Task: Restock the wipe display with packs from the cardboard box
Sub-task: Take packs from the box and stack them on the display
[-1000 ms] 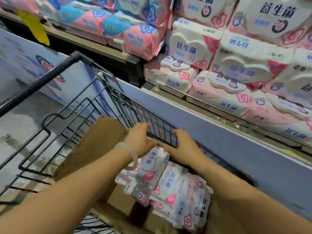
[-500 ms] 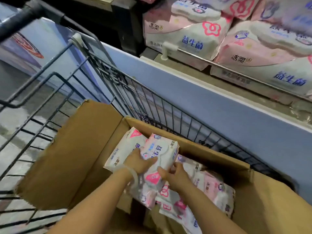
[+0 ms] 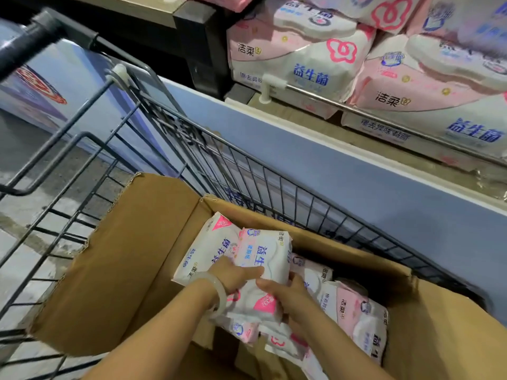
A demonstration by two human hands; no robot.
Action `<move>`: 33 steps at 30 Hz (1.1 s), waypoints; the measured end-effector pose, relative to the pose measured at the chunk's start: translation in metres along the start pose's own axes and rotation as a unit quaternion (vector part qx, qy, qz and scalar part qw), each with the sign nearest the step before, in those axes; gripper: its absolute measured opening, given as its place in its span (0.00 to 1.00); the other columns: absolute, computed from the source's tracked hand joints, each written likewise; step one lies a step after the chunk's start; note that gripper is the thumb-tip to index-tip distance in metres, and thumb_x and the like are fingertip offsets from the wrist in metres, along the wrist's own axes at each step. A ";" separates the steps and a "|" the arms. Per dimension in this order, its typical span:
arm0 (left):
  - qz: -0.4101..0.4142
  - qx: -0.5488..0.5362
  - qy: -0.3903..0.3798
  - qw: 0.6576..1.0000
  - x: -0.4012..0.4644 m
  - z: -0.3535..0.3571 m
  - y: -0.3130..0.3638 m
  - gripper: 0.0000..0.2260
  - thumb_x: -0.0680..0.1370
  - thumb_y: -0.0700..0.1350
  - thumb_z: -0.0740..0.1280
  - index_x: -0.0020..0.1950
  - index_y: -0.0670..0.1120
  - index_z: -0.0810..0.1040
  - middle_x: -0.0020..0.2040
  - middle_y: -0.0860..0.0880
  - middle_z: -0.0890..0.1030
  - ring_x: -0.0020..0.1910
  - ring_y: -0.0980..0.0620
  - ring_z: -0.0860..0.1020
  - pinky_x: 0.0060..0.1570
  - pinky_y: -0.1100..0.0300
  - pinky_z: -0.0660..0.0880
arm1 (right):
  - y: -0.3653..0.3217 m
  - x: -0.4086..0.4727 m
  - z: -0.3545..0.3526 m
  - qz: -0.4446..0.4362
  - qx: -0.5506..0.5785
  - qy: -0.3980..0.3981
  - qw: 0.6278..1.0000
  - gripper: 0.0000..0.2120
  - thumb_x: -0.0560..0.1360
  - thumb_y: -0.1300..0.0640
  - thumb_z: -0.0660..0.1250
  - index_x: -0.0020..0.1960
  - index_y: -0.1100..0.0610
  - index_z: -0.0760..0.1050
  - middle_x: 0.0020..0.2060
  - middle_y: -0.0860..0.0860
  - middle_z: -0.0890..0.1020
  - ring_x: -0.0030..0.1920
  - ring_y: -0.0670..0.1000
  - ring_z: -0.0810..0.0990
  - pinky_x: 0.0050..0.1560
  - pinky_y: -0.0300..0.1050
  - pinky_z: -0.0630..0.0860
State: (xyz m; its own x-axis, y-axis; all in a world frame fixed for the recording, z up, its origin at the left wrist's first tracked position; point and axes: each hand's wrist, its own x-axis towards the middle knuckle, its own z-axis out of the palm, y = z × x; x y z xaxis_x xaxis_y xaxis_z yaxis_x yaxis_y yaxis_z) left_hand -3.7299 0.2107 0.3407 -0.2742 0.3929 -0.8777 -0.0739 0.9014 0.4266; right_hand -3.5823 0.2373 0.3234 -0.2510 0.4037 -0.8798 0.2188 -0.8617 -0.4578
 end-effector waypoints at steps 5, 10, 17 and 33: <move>0.021 -0.048 -0.006 0.999 -0.008 0.005 -0.010 0.37 0.63 0.52 0.79 0.63 0.39 0.65 0.47 0.44 0.80 0.43 0.45 0.81 0.43 0.55 0.79 | -0.003 -0.011 -0.013 -0.022 -0.010 -0.011 1.000 0.42 0.61 0.63 0.78 0.68 0.55 0.61 0.56 0.57 0.79 0.47 0.57 0.83 0.39 0.48 0.81; 0.123 -0.064 -0.042 0.989 -0.030 -0.013 0.005 0.56 0.63 0.50 0.80 0.78 0.50 0.44 0.75 0.46 0.62 0.71 0.44 0.67 0.65 0.54 0.68 | -0.031 -0.049 -0.041 -0.088 -0.201 -0.047 0.975 0.36 0.62 0.61 0.78 0.64 0.49 0.63 0.50 0.46 0.75 0.47 0.47 0.78 0.40 0.41 0.77; 0.184 0.113 -0.194 0.957 -0.059 -0.017 0.028 0.56 0.48 0.63 0.81 0.71 0.49 0.64 0.63 0.49 0.78 0.64 0.49 0.76 0.67 0.50 0.71 | -0.094 -0.107 -0.075 -0.162 -0.439 -0.120 0.876 0.41 0.60 0.58 0.80 0.66 0.44 0.62 0.52 0.42 0.75 0.51 0.46 0.79 0.54 0.42 0.77; 0.413 0.035 -0.186 0.891 -0.243 0.008 0.142 0.23 0.56 0.51 0.75 0.50 0.52 0.80 0.39 0.49 0.85 0.29 0.51 0.77 0.27 0.62 0.75 | -0.221 -0.285 -0.119 -0.302 -0.520 -0.056 0.797 0.36 0.55 0.55 0.80 0.59 0.41 0.69 0.57 0.45 0.77 0.47 0.45 0.83 0.40 0.38 0.80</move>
State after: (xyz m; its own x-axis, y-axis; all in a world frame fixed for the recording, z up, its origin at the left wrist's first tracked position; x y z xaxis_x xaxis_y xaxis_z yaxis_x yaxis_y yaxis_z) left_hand -3.6657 0.2450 0.6132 0.1305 0.9490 -0.2872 0.0701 0.2801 0.9574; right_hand -3.4472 0.3490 0.6598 -0.6768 0.5671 -0.4694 0.6751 0.2239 -0.7029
